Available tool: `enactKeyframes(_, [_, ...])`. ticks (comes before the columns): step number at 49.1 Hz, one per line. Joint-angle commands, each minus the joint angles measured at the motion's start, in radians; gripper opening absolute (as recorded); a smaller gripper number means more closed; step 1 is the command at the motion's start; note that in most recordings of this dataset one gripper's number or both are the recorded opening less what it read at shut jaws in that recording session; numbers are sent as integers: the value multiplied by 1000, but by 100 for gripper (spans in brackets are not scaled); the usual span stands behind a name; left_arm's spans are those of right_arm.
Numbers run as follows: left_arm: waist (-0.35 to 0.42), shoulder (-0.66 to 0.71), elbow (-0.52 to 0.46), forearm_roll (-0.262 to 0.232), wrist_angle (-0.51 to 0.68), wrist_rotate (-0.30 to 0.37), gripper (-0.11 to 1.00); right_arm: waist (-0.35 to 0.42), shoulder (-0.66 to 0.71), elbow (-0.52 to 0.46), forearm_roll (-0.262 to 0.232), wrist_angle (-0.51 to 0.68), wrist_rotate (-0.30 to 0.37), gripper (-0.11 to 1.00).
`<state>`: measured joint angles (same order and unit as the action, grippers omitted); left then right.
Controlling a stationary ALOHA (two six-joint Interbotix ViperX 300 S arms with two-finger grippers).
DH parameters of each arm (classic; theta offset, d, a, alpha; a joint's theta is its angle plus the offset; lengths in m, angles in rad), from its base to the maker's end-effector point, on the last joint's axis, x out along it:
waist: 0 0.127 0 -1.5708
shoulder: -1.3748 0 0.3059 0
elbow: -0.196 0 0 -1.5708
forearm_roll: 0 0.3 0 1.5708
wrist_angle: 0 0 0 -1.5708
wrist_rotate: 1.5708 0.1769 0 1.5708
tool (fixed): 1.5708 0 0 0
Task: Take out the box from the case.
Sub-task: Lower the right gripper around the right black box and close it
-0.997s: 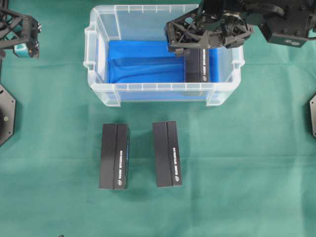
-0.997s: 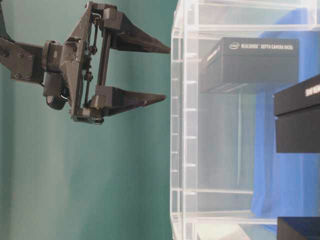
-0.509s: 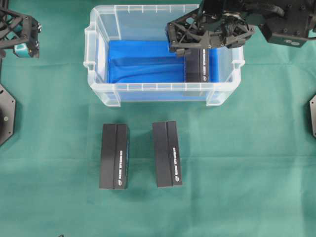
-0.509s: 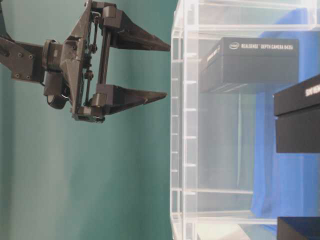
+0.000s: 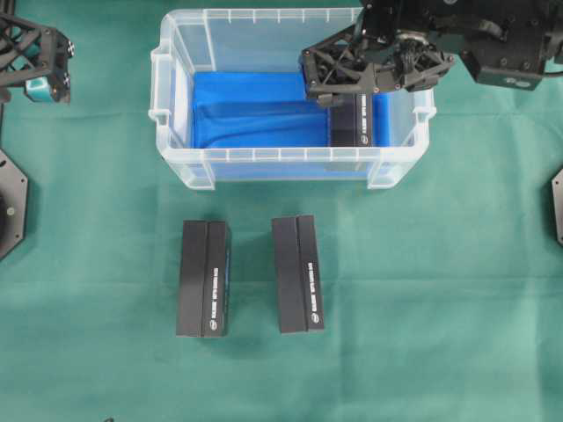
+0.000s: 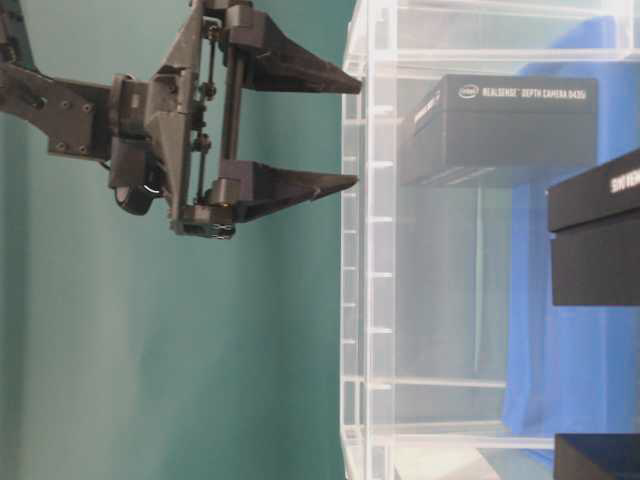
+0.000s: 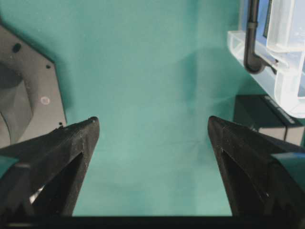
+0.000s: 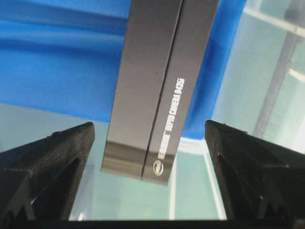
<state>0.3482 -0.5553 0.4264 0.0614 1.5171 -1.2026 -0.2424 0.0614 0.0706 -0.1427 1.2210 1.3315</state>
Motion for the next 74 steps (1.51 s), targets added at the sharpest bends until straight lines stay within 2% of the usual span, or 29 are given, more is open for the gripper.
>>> enactKeyframes(1, [-2,-3,-23,3,-3,-2,99,3,-14,11,-14,-34,2,92])
enactKeyframes(42, [-15,-2,-20,3,-3,-5,99,-11,-6,164,-15,-236,3,92])
enactKeyframes(74, [-25,-2,-17,3,-3,-8,99,-31,44,166,-15,-272,2,92])
